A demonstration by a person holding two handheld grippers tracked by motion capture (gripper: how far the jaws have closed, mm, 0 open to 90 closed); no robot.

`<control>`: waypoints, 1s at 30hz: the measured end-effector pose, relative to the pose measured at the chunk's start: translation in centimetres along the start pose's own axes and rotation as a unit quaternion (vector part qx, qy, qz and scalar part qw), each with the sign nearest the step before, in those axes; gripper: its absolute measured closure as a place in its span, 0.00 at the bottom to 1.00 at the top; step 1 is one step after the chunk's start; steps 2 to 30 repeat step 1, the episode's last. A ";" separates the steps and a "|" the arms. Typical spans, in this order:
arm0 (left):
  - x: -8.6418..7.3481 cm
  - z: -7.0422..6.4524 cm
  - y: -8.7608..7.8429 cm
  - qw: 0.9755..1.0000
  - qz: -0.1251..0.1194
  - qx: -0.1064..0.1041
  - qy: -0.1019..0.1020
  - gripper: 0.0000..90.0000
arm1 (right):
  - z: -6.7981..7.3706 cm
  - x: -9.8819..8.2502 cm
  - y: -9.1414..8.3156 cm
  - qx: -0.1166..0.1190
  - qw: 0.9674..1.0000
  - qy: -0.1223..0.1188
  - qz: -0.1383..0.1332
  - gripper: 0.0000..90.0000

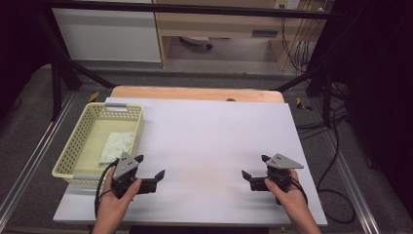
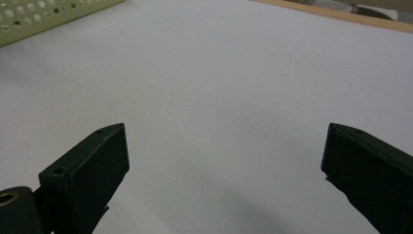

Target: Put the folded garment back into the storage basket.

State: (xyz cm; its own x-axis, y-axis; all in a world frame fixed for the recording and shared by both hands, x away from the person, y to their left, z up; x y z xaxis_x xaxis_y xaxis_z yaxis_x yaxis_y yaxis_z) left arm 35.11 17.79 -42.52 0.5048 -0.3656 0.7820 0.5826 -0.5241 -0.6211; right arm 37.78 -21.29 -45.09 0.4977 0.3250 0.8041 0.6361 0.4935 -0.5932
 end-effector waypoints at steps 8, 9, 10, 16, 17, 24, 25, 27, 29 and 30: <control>-0.3 -0.4 0.6 1.000 0.018 -0.010 0.005 0.08 | -0.3 -0.1 -0.2 -0.006 1.000 0.004 0.002 0.04; -0.3 -0.4 0.6 1.000 0.018 -0.010 0.005 0.08 | -0.3 -0.1 -0.2 -0.006 1.000 0.004 0.002 0.04; -0.3 -0.4 0.6 1.000 0.018 -0.010 0.005 0.08 | -0.3 -0.1 -0.2 -0.006 1.000 0.004 0.002 0.04; -0.3 -0.4 0.6 1.000 0.018 -0.010 0.005 0.08 | -0.3 -0.1 -0.2 -0.006 1.000 0.004 0.002 0.04; -0.3 -0.4 0.6 1.000 0.018 -0.010 0.005 0.08 | -0.3 -0.1 -0.2 -0.006 1.000 0.004 0.002 0.04; -0.3 -0.4 0.6 1.000 0.018 -0.010 0.005 0.08 | -0.3 -0.1 -0.2 -0.006 1.000 0.004 0.002 0.04; -0.3 -0.4 0.6 1.000 0.018 -0.010 0.005 0.08 | -0.3 -0.1 -0.2 -0.006 1.000 0.004 0.002 0.04; -0.3 -0.4 0.6 1.000 0.018 -0.010 0.005 0.08 | -0.3 -0.1 -0.2 -0.006 1.000 0.004 0.002 0.04; -0.3 -0.4 0.6 1.000 0.018 -0.010 0.005 0.08 | -0.3 -0.1 -0.2 -0.006 1.000 0.004 0.002 0.04; -0.3 -0.4 0.6 1.000 0.018 -0.010 0.005 0.08 | -0.3 -0.1 -0.2 -0.006 1.000 0.004 0.002 0.04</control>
Point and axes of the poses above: each handheld gripper's, and its own axes: y roughly forward along the jaws, x roughly out of its top, z roughly to its left, the point moved 4 cm from there along y, roughly forward along the jaws, and after that the axes turned 9 degrees about z, right-handed, at the moved point
